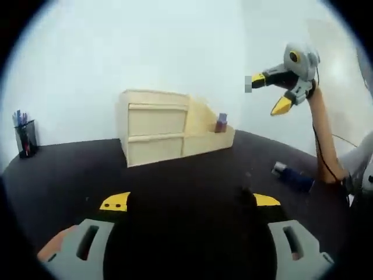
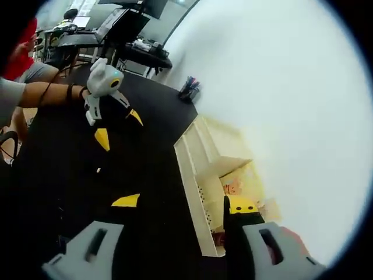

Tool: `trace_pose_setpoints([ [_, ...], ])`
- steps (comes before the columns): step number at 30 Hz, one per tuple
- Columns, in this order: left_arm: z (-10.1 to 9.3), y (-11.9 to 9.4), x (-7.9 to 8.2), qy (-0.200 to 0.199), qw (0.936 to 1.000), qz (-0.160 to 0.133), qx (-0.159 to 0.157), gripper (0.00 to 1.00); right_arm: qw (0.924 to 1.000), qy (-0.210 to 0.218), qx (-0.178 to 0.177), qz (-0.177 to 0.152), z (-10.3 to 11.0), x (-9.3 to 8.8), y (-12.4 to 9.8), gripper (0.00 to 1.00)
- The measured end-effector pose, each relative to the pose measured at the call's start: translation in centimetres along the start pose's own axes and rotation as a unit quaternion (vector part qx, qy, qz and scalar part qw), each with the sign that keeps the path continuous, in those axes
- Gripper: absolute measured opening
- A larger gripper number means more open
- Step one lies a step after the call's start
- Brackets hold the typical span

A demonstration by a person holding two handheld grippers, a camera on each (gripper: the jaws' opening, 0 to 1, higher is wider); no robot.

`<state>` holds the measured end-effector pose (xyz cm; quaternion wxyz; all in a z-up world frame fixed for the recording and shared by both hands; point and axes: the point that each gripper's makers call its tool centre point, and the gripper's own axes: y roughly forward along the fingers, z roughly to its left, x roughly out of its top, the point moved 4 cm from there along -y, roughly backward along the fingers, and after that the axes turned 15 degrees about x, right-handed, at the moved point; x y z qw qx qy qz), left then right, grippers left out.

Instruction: Open the drawer, pick up the cosmetic bottles from the table one by one, place them into the drawer, release the gripper, close the drawer, and move the gripper away

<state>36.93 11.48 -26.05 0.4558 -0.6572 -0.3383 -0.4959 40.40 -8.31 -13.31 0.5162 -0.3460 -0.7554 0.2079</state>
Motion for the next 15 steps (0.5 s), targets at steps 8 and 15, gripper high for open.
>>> trace_pose_setpoints([
  [8, -2.0, 2.1, 2.5, -0.025, 0.9995, -0.019, -0.009, 0.70, 0.9998, 0.004, -0.010, -0.019, -0.6, -1.0, -1.6, 0.52],
  [15, -2.1, 3.9, 4.8, -0.150, 0.9866, -0.064, -0.003, 0.69, 0.9994, 0.005, -0.016, -0.031, -0.6, -1.2, -2.5, 0.52],
])
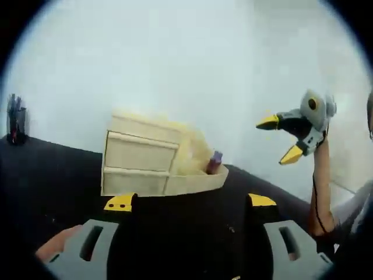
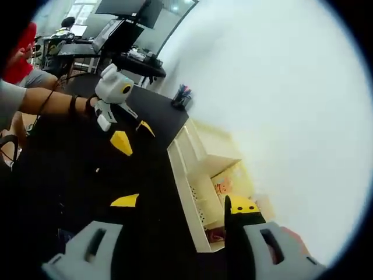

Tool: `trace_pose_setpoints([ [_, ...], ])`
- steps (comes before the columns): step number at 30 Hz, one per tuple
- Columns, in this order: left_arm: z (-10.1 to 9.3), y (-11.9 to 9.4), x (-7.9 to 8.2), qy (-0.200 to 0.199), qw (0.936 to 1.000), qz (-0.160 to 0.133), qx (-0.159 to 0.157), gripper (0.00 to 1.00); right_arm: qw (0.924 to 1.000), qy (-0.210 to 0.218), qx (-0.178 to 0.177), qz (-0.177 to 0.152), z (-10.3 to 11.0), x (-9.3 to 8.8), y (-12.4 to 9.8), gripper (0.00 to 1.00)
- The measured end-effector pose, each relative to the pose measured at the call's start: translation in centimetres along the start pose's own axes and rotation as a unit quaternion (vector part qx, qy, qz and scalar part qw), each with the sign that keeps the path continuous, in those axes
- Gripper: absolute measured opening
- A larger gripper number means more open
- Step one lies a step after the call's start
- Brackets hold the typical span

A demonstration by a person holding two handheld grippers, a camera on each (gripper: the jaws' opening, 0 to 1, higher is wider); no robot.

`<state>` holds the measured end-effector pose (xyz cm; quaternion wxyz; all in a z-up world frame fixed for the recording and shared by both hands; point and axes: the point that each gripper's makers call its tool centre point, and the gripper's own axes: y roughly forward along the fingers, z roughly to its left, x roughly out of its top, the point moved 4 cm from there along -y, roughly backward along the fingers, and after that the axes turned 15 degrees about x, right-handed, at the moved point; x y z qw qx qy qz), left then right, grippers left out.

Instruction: Open the drawer, pick up the cosmetic bottles from the table one by one, place them into the drawer, release the gripper, close the drawer, and move the gripper away

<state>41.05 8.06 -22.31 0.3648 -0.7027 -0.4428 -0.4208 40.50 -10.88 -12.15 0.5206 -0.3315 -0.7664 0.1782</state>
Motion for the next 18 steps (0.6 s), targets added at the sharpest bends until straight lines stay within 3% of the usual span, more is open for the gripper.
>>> trace_pose_setpoints([
  [4, -0.3, 1.0, 0.7, -0.075, 0.9967, -0.031, -0.010, 0.69, 1.0000, 0.003, -0.001, -0.003, -0.1, -0.2, -0.1, 0.52],
  [9, -1.0, 2.2, 0.5, -0.112, 0.9925, -0.043, -0.022, 0.70, 1.0000, 0.007, -0.002, 0.000, -0.2, -0.7, -0.1, 0.52],
  [11, -1.0, 2.7, 0.8, -0.155, 0.9860, -0.054, -0.028, 0.70, 0.9999, 0.010, -0.004, -0.001, -0.4, -0.7, -0.2, 0.52],
  [16, -0.5, 3.6, 1.4, -0.275, 0.9571, -0.076, -0.047, 0.64, 0.9999, 0.008, -0.001, -0.008, -0.4, -0.6, -0.4, 0.52],
  [18, 0.4, 4.0, 2.0, -0.332, 0.9380, -0.088, -0.049, 0.63, 0.9999, 0.009, -0.001, -0.012, -0.3, -0.5, -0.4, 0.52],
])
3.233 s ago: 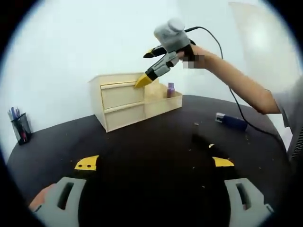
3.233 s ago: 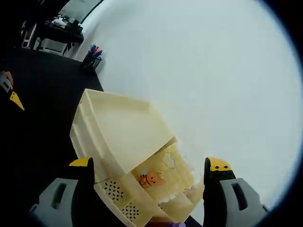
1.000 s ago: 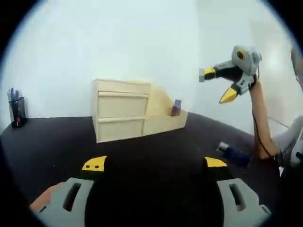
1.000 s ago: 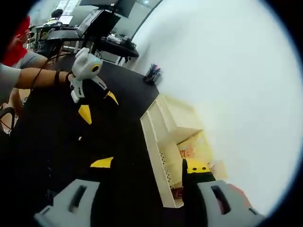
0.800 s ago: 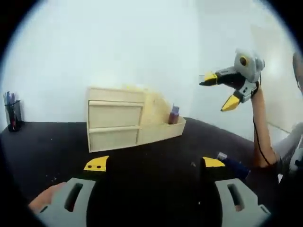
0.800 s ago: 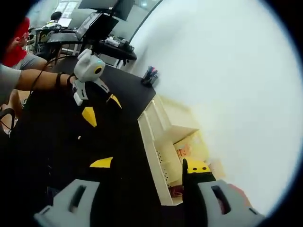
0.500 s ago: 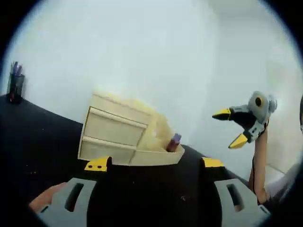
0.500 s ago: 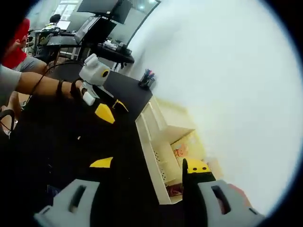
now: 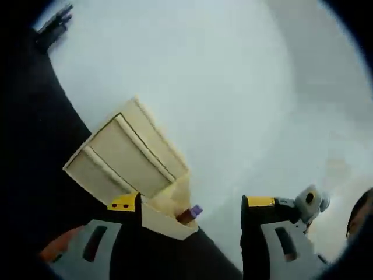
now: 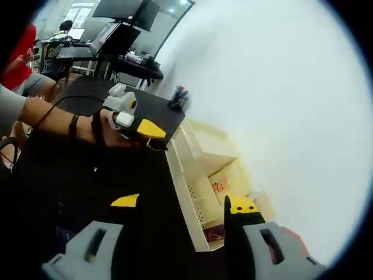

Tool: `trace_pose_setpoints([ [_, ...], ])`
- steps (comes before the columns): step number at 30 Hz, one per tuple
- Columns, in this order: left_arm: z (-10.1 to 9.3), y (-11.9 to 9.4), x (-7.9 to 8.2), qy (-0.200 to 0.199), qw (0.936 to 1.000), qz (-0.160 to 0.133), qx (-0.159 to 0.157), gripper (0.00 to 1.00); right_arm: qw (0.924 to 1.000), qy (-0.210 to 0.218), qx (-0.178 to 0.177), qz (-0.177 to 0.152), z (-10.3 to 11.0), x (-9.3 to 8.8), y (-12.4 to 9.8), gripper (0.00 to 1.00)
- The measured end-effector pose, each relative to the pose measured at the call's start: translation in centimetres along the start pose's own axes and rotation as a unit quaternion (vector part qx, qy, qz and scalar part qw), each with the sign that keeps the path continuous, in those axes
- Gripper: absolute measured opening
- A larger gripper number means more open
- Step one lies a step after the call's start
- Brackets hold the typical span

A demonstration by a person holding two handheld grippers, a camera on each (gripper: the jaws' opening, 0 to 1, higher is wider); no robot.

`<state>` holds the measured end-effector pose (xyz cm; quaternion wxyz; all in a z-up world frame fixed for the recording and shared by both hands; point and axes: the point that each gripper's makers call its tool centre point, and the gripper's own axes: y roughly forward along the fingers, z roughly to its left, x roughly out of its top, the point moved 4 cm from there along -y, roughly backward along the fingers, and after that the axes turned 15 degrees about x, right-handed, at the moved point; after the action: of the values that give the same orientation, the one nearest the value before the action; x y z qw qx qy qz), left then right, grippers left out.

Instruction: Open the drawer, pick up the cosmetic bottles from the table one by one, place them into the drawer, release the gripper, close the drawer, and move the gripper away

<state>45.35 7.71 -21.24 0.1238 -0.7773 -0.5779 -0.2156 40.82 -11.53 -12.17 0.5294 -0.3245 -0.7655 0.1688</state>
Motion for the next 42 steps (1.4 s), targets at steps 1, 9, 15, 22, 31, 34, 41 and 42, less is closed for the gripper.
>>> trace_pose_setpoints([
  [1, 0.3, 0.1, 0.3, -0.031, 0.9995, -0.009, 0.002, 0.63, 1.0000, 0.000, 0.000, 0.000, 0.0, 0.0, 0.0, 0.52],
  [9, 3.8, 0.5, 1.2, -0.133, 0.9870, -0.071, 0.056, 0.54, 0.9999, 0.004, -0.003, 0.009, 0.2, -0.4, 0.3, 0.52],
  [15, 5.2, 1.2, 1.6, -0.170, 0.9780, -0.091, 0.080, 0.50, 0.9999, 0.003, -0.003, 0.014, 0.3, -0.4, 0.6, 0.51],
  [22, 6.4, 2.4, 2.4, -0.205, 0.9688, -0.094, 0.103, 0.36, 0.9998, 0.003, -0.002, 0.018, 0.1, -0.4, 0.6, 0.51],
  [31, 5.6, 0.8, 0.3, -0.203, 0.9620, -0.123, 0.136, 0.36, 0.9998, 0.002, -0.003, 0.019, 0.4, -0.5, 0.5, 0.51],
  [34, 5.6, 0.7, 0.0, -0.208, 0.9598, -0.127, 0.139, 0.34, 0.9998, 0.002, -0.002, 0.019, 0.3, -0.5, 0.5, 0.51],
  [41, 5.6, 0.0, -0.2, -0.211, 0.9580, -0.139, 0.135, 0.27, 0.9998, 0.003, -0.003, 0.017, 0.6, -0.8, 0.5, 0.51],
  [42, 5.6, -0.1, -0.3, -0.211, 0.9579, -0.140, 0.136, 0.26, 0.9998, 0.003, -0.003, 0.018, 0.6, -0.8, 0.5, 0.50],
])
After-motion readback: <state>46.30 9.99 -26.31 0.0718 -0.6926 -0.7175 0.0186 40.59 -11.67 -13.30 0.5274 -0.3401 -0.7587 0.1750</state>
